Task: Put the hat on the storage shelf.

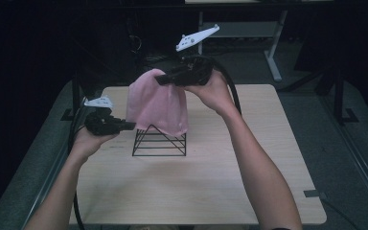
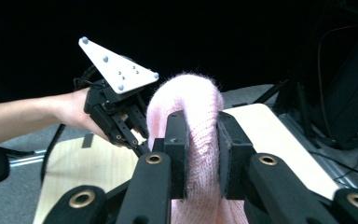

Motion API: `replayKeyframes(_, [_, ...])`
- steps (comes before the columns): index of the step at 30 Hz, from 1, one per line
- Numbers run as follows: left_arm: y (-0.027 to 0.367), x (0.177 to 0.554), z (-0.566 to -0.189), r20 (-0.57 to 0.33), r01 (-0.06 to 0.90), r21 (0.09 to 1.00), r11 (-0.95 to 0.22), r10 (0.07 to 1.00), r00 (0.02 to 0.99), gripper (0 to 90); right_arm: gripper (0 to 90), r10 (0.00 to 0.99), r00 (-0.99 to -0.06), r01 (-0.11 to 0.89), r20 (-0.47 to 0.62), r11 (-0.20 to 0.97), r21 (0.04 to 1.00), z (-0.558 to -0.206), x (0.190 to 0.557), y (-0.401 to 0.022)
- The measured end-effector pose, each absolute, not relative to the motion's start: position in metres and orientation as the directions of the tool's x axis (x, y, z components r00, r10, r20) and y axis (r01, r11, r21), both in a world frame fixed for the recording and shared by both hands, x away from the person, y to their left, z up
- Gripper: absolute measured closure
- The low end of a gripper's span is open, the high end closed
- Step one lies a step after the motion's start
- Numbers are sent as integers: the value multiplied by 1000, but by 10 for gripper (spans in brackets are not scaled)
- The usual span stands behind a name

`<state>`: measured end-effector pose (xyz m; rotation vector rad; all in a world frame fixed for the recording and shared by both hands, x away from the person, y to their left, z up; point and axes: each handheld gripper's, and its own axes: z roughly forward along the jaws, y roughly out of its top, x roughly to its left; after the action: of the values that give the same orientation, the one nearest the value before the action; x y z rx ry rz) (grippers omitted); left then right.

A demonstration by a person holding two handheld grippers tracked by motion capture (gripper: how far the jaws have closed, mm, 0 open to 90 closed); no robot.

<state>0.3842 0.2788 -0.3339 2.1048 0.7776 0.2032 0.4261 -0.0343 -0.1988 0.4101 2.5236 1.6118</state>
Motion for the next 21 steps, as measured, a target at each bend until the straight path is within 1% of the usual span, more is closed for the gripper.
replayKeyframes(4, [278, 384, -335, -131, 461, 769, -443, 596, 792, 814, 761, 286, -956, 172, 62, 379, 909, -203, 427, -35])
replayKeyframes(10, [276, 384, -341, -116, 459, 756, -466, 595, 795, 814, 760, 278, -958, 173, 65, 384, 907, -207, 427, -33])
replayKeyframes(14, [277, 382, -346, -130, 473, 753, -458, 601, 788, 814, 759, 268, -961, 179, 74, 396, 901, -211, 428, -30])
replayKeyframes(21, [280, 381, -354, -122, 476, 740, -475, 601, 790, 818, 758, 260, -962, 187, 85, 401, 897, -219, 428, -25])
